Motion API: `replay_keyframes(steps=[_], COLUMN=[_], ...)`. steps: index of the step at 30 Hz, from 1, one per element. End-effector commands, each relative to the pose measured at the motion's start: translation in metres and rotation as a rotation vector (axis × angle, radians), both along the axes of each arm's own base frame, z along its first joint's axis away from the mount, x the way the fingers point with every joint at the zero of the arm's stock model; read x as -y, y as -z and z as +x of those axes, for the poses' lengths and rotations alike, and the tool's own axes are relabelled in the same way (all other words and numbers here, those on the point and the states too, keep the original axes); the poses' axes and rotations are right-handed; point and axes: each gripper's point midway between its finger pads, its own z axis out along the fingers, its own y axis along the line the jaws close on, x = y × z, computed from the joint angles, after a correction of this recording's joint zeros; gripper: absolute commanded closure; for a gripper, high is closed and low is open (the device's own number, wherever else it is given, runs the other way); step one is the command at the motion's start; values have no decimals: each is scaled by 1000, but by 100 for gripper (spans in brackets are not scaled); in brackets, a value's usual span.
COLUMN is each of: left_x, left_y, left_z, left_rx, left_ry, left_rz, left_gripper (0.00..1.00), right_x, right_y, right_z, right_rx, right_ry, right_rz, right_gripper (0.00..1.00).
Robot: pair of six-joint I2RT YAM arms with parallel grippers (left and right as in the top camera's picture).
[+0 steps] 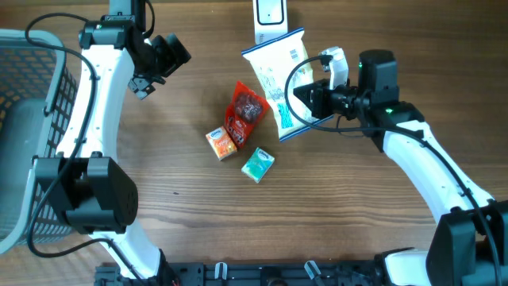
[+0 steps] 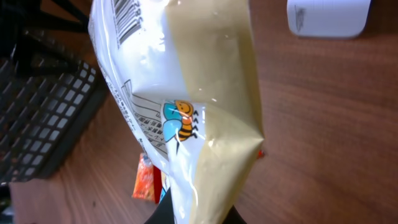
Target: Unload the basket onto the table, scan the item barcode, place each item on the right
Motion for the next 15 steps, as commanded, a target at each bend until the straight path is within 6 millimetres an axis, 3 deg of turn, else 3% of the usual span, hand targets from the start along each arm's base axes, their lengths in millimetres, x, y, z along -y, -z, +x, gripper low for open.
replay_keyframes(steps=[1,3,6,8,12,13,15], left_x=[-2,-2,-2,-2,-2,-2,-2], left_y=[-1,-1,-1,-1,-1,-1,-1], left_z=[-1,-1,-1,-1,-1,-1,-1], left_rx=[5,5,5,5,5,5,5], left_ry=[7,7,7,7,7,7,7], left_rz=[17,17,17,17,17,17,17], left_gripper=[0,0,0,0,0,0,0], right_x=[-10,-19,-15,-17,-19,-18,4], right_y=[-17,-18,-19,-27,-26,-24,-24], right_z=[11,17,32,38,43,44,55], right_rx=[95,153,230,276,273,271,251], right_ry=[36,76,218,246,261,270,430], right_rz=[-42,-96,-216,-212,-189,-192,-211], right_gripper=[96,96,96,96,96,96,96])
